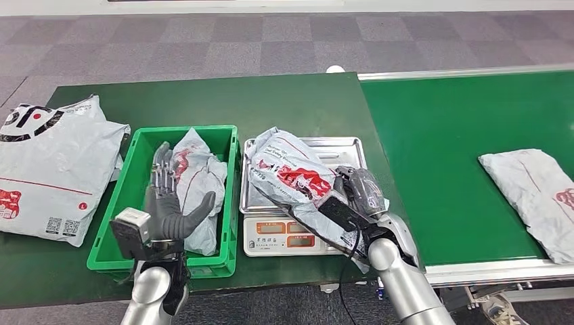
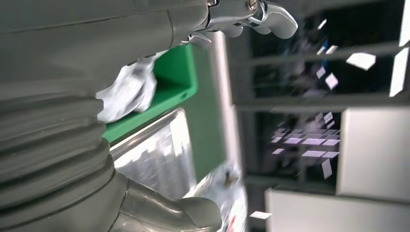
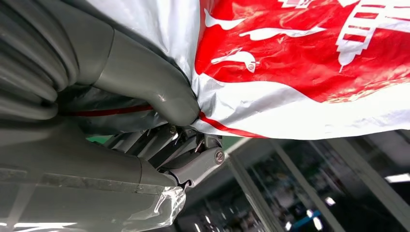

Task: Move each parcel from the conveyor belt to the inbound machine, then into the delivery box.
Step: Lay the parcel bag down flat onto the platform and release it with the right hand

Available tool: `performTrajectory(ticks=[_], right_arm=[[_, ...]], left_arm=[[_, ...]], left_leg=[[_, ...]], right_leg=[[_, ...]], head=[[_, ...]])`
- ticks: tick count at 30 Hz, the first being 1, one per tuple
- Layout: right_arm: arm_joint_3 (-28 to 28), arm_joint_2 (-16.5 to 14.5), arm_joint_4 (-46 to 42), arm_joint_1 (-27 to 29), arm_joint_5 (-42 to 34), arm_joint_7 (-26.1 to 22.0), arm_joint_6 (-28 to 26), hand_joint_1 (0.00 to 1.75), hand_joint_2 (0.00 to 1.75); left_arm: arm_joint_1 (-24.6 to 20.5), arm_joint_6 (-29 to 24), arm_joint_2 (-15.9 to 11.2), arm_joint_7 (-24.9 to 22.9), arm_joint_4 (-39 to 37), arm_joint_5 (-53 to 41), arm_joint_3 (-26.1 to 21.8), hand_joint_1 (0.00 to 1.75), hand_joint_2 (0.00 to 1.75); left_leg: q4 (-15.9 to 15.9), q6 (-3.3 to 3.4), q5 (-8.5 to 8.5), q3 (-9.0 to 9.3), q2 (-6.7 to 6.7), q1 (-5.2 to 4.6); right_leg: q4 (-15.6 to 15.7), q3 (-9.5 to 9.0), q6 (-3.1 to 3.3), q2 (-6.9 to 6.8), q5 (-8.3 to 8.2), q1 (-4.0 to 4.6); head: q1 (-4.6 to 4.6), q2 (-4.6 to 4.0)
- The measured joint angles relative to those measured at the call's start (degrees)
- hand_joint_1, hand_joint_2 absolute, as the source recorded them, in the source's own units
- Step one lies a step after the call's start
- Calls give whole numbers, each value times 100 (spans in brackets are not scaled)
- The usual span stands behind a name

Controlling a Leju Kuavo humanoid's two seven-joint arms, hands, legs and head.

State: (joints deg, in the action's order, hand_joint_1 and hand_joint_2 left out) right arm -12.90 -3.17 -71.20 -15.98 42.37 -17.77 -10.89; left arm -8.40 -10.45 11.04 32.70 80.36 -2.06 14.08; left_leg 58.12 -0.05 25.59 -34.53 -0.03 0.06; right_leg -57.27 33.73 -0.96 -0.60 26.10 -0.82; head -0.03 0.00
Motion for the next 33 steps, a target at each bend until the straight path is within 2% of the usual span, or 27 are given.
performTrajectory(ticks=[1,2,5,6,9,12,18,24,33], right_arm=[[-2,-4,-14,1,-46,-45,-69,175,175],[-3,-8,-33,2,-81,-80,-127,148,175],[-5,-11,-82,3,-119,-110,-207,20,175],[-7,-11,-93,4,-120,-109,-246,2,175],[-8,-16,-109,10,-85,-109,-515,0,175],[-8,-26,-110,10,49,-120,-1042,0,175],[3,-40,-135,9,331,-67,-1907,0,175],[19,-68,-138,0,614,288,-1853,0,175],[32,-70,-129,-4,683,364,-1801,0,175]], left_arm=[[11,-104,0,81,67,60,-1,0,175],[24,-194,0,151,139,106,-1,0,175],[50,-319,0,243,306,157,-3,0,175],[58,-371,0,284,348,172,-4,0,175],[92,-598,2,442,459,238,-7,0,175],[109,-686,-2,488,502,267,-6,0,175],[90,-479,-29,463,476,157,125,0,175],[-55,26,-121,204,308,-415,522,0,175],[-170,112,-173,110,90,-587,778,0,175]], left_leg=[[0,0,0,0,0,0],[0,0,0,0,-1,0],[0,0,0,-1,-2,0],[0,0,0,-1,-1,0],[0,0,0,0,0,-1],[1,0,0,1,-1,0],[1,0,0,1,2,-1],[1,0,0,1,2,-1],[1,0,0,1,3,-1]], right_leg=[[0,0,0,0,0,0],[0,0,0,0,0,0],[1,0,0,-1,0,0],[1,0,0,-1,0,-1],[1,1,0,0,0,-1],[1,1,0,-1,0,-1],[2,3,0,1,0,-1],[2,4,0,1,0,-1],[1,4,0,2,0,-1]], head=[[0,-1],[-1,-1],[0,-1],[1,-1],[0,-1],[0,-1],[0,-1],[0,-1],[0,-2]])
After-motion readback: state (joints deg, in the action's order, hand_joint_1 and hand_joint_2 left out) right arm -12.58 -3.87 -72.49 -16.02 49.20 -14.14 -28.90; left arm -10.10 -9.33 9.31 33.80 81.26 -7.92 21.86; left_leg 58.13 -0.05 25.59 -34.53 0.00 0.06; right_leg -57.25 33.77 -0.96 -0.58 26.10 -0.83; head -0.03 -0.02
